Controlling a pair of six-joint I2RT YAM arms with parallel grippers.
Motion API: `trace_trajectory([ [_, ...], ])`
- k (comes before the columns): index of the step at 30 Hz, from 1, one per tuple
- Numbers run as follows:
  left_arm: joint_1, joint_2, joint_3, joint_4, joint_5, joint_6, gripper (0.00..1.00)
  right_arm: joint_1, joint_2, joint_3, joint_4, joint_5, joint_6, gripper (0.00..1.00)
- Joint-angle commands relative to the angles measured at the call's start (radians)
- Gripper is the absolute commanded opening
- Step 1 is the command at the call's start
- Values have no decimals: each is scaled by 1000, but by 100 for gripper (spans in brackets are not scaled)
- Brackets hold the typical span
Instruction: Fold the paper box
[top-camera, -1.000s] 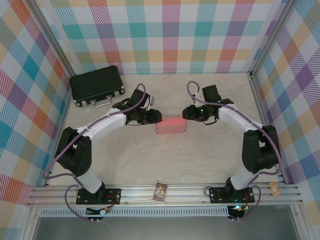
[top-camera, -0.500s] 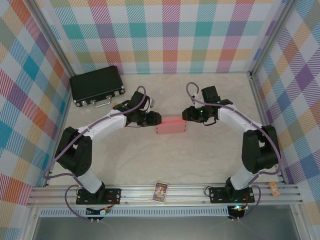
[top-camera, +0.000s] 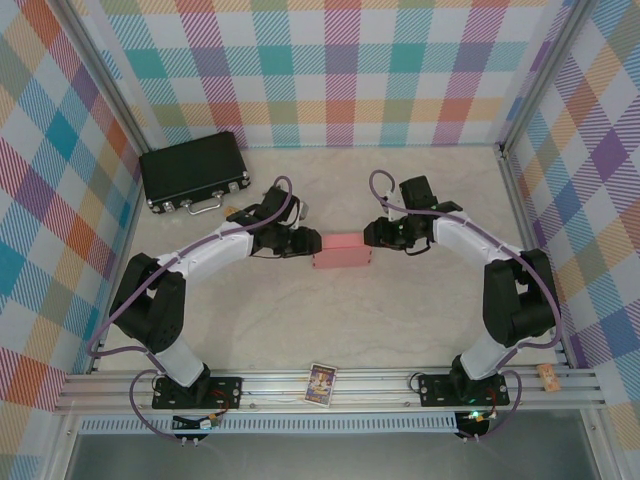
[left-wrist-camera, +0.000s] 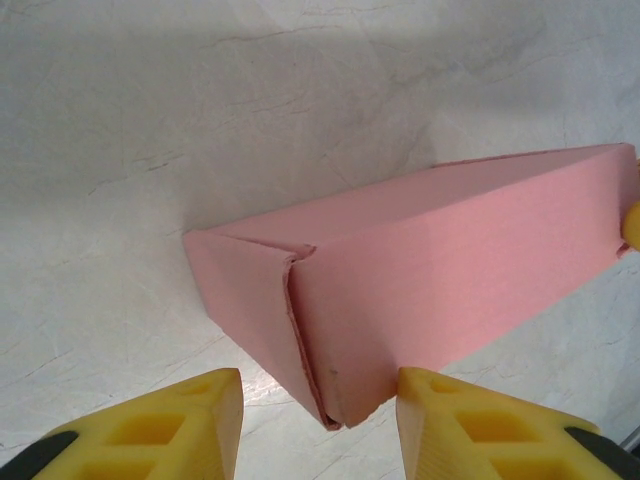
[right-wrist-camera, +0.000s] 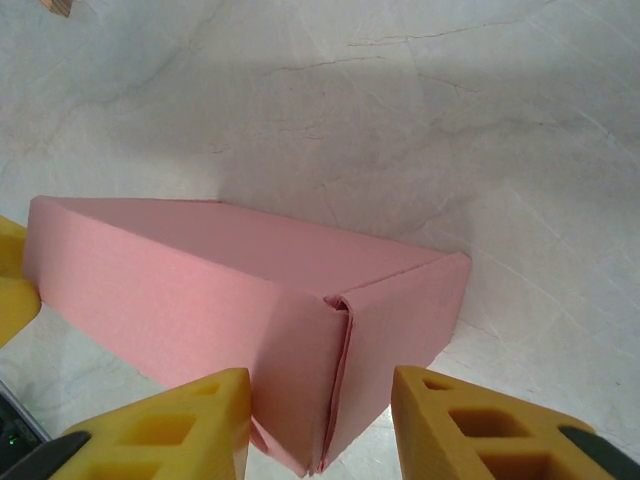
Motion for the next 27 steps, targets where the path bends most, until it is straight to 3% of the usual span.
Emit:
trace_trajectory([
  [1,8,5,-33,-51,-28,0,43,8,26,-28,-64,56,-24,42],
  [19,8,-42,-28,-47,-42,9,44,11,13,-42,-33,75,1,42],
  [27,9,-99,-48,14,-77,20,53,11,11,-45,-19,69,5,42],
])
